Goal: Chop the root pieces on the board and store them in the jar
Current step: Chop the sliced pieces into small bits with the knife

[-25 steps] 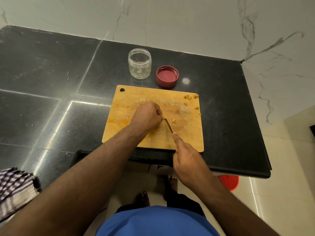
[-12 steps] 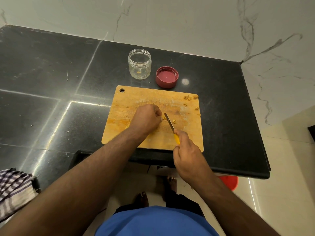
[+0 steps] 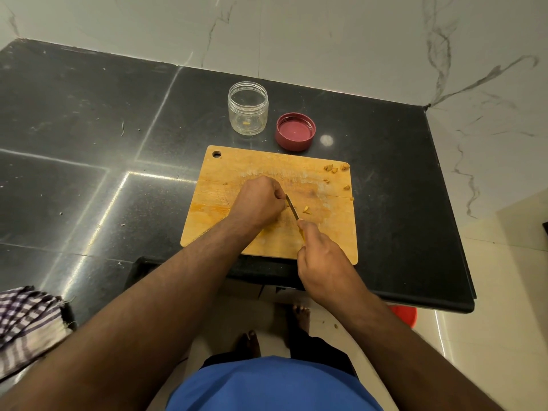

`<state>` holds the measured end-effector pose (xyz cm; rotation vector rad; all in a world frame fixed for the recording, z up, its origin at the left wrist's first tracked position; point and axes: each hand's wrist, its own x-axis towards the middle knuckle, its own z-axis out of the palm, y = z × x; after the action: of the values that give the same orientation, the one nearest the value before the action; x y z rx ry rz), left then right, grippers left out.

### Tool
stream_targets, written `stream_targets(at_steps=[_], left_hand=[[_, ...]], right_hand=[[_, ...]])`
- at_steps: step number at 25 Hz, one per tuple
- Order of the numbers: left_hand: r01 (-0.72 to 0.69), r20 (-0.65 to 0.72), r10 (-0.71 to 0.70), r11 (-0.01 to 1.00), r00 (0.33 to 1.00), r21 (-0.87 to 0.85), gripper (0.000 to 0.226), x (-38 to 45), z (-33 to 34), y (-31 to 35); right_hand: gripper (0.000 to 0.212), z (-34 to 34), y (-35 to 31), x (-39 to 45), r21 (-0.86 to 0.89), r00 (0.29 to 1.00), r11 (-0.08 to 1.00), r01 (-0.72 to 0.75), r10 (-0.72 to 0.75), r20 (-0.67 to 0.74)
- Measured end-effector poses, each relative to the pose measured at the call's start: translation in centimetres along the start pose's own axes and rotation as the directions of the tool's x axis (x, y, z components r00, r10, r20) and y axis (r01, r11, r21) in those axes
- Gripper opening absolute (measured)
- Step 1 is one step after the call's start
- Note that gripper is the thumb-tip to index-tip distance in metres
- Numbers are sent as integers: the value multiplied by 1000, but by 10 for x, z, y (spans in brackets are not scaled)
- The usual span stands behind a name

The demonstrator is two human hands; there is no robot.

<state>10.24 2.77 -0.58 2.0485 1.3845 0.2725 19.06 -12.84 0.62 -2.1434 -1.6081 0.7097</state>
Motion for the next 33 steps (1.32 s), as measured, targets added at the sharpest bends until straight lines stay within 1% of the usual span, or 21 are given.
stream_targets(at_steps=[4, 7, 9, 14, 18, 24, 28, 31, 33], left_hand=[[14, 16, -14, 1000, 1000, 11, 12, 1, 0, 0], [13, 33, -13, 1000, 999, 9, 12, 1, -2, 0], [14, 42, -15, 1000, 999, 9, 14, 1, -3, 0], [24, 13, -25, 999, 1000, 34, 14, -2, 0, 2], [21, -14, -20, 999, 1000, 28, 15, -3, 1, 2], [24, -13, -23, 1000, 1000, 14, 16, -2, 0, 3], [31, -6, -31, 999, 1000, 31, 13, -1, 0, 3], [33, 5, -33, 999, 999, 37, 11, 0, 0, 1], [37, 9, -37, 999, 999, 36, 8, 0, 0, 1]], right_hand=[[44, 2, 6, -27, 63, 1000, 998, -5, 6, -1], [44, -4, 11, -38, 64, 995, 998, 18, -11, -102], [45, -9, 11, -35, 85, 992, 996, 20, -9, -128], [45, -9, 5, -23, 98, 996, 995, 21, -12, -90], [46, -2, 3, -14, 54, 995, 997, 52, -47, -86], [45, 1, 0, 0, 11, 999, 1000, 17, -16, -34], [46, 2, 2, -8, 39, 1000, 999, 12, -12, -13], [45, 2, 7, -29, 87, 1000, 996, 5, -3, -21], [45, -1, 11, -35, 56, 996, 998, 22, -17, -88]])
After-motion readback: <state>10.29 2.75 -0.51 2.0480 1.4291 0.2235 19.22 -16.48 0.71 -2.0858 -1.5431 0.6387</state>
